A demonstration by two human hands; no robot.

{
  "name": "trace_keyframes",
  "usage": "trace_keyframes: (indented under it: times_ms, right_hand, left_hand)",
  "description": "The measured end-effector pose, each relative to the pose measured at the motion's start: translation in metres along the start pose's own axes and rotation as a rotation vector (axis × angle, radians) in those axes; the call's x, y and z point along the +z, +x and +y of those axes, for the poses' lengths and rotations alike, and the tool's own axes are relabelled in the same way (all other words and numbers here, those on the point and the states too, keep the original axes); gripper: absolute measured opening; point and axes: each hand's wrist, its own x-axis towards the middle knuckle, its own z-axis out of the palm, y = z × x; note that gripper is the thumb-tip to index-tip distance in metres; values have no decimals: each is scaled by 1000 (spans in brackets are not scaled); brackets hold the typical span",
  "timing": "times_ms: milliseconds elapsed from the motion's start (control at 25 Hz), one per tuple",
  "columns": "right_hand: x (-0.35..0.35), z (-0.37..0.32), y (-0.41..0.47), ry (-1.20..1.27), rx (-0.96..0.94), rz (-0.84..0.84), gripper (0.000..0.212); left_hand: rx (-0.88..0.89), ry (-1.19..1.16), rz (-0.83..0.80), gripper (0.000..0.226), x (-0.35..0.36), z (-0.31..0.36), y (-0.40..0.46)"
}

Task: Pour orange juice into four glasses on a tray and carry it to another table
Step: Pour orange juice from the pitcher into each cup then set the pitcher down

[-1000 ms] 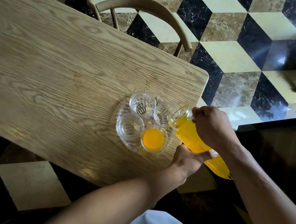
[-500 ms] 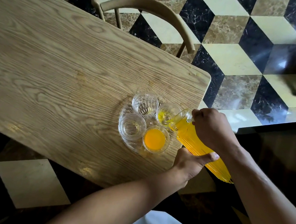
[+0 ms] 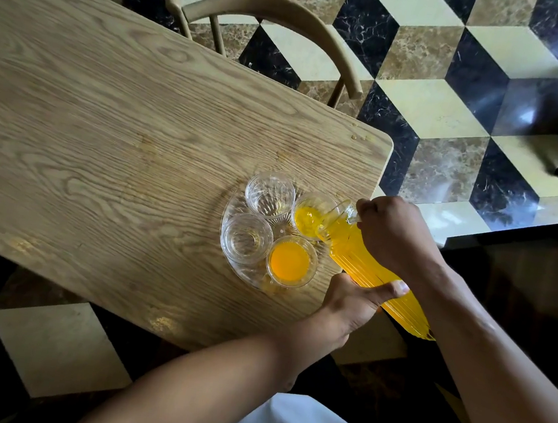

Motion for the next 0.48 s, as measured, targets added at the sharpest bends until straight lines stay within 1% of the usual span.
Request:
trace_keyframes:
  times_ms: [120,200,480]
  right_hand:
    - [2,0,2,-51,-17,-7,40]
    - [2,-1,3,-41,-5,-2,40]
    - [0,-6,4,-124,-19,-3,32]
  left_hand:
    - [12,-4,-5,106,-2,0,0]
    - [9,-7,-16,105,-3,-2,1]
    - [-8,-32,-20,107,-1,-3,4]
